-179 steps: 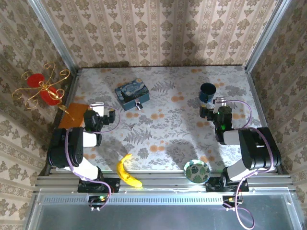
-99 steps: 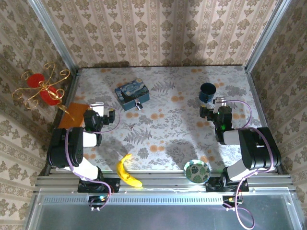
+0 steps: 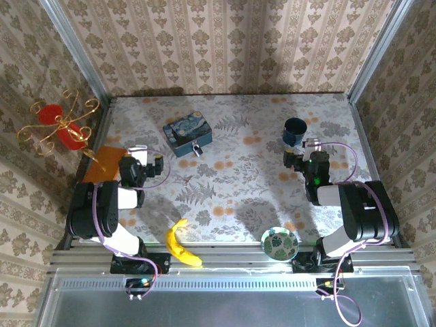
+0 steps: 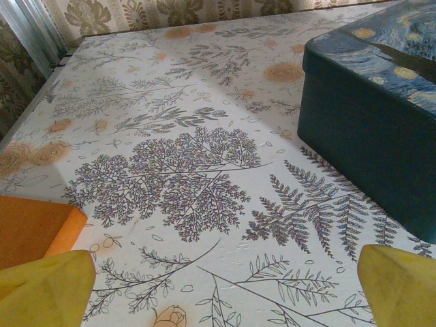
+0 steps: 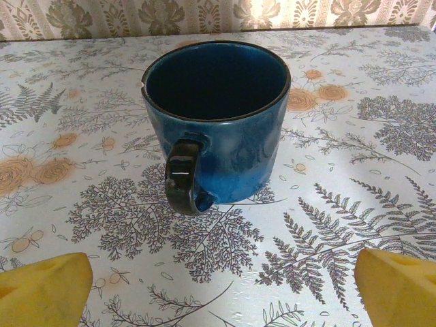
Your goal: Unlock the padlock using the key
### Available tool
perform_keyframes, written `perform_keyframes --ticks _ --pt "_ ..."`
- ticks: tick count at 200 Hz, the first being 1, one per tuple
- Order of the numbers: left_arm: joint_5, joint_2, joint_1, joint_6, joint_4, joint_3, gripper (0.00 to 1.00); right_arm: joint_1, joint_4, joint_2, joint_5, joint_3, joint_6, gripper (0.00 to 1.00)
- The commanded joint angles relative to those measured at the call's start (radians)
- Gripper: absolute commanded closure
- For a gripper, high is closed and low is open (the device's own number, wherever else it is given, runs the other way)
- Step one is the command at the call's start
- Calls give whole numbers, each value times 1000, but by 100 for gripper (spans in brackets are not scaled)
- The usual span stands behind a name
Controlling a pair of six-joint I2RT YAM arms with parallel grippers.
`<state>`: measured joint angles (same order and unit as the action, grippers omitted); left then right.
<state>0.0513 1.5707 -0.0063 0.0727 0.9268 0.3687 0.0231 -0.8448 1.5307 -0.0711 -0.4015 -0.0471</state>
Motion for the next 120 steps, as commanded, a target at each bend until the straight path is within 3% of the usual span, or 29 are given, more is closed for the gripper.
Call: perform_keyframes --ticks 1,90,120 --pt "-10 -16 -8 13 15 12 0 -3 3 0 -15 -11 12 0" --pt "-2 -16 -5 12 7 16 0 -2 23 -52 -24 -1 10 0" --pt "-9 -15 7 -8 -9 27 0 0 164 -168 -66 -17 -15 0"
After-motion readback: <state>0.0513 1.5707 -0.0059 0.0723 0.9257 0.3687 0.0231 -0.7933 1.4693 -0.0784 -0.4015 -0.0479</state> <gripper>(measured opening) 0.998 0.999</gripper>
